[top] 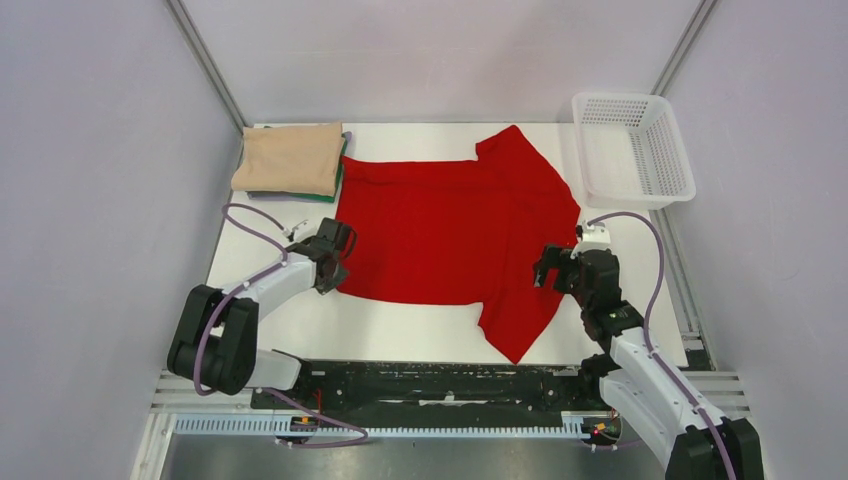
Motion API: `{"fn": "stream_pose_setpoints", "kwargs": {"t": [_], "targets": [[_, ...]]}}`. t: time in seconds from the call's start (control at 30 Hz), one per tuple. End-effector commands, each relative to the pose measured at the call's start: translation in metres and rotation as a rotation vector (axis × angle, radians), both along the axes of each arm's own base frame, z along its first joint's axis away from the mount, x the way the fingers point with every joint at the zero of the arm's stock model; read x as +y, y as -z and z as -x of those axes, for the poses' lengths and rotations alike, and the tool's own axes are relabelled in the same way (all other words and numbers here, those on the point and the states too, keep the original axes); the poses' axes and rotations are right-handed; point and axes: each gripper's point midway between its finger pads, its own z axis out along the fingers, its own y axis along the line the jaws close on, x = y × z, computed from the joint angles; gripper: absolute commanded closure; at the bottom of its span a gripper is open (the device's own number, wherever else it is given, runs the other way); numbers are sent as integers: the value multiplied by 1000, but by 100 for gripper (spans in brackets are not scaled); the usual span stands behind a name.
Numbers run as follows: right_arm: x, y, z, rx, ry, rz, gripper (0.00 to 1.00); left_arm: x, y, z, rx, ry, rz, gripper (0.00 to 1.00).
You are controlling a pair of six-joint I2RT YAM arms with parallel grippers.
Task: Fold and stack the t-shirts
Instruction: Grab the side of the flattened tshirt closest away from the robot with both arms
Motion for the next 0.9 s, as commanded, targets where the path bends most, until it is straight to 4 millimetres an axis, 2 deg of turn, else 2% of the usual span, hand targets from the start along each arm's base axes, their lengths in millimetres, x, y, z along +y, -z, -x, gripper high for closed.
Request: {"fn": "stream_pose_setpoints", "kwargs": {"t": [0.0,0.13,0.3,0.47,0.5,0.6,0.67,0.73,0.87], "targets": [[3,-20,-6,-39,-26,11,2,5,-4,8,16,38,-18,98],[14,-19,0,14,-78,42,2,8,-17,20,-5,30,-1,98],[44,-7,30,147,-254,103,2,6,-16,34,-21,35,40,98],[85,-1,83,276,-488,52,1,8,-20,37,-41,35,41,98],[95,1,96,303,-543,37,5,8,-20,37,-44,35,41,98],[115,9,137,391,-701,10,8,6,-23,33,-59,48,46,98],[119,14,157,446,-762,23,11,5,-24,31,-70,57,49,98],[118,18,169,475,-784,77,14,3,-24,30,-73,62,57,98],[111,33,172,491,-753,226,20,2,-23,30,-81,64,65,98]]}}
